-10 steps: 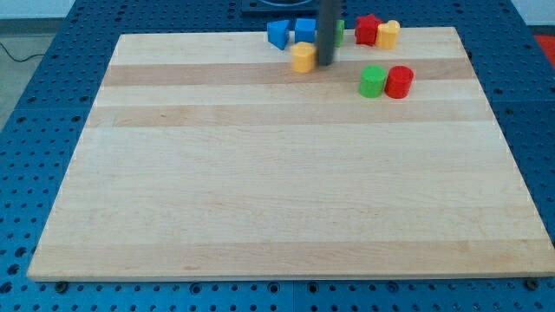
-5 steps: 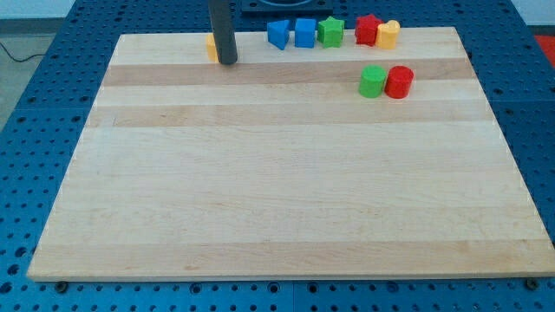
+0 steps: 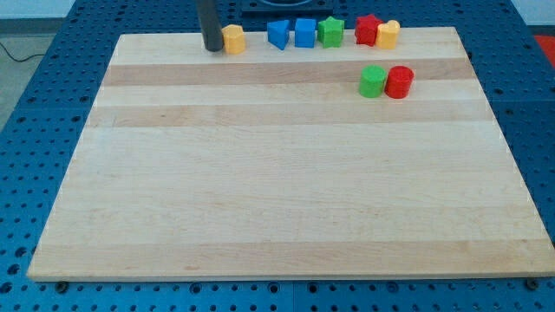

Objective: Place the yellow hexagon to the bottom of the blue triangle

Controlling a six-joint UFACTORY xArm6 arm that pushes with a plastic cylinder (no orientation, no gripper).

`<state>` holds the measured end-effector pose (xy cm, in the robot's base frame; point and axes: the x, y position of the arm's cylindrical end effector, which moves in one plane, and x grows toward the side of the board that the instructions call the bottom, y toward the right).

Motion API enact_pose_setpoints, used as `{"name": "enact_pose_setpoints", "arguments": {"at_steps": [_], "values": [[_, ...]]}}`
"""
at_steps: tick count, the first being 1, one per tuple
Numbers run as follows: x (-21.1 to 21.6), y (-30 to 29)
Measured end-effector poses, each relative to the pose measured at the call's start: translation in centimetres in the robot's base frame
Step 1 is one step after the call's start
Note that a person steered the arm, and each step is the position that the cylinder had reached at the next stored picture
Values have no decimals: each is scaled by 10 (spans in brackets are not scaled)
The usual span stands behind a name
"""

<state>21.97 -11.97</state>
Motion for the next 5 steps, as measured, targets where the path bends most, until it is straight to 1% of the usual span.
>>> {"name": "enact_pose_setpoints", "arguments": {"at_steps": [1, 2, 3, 4, 5], "values": [[-4, 2], [-4, -11], [-13, -50], [-19, -37], [-19, 14]]}}
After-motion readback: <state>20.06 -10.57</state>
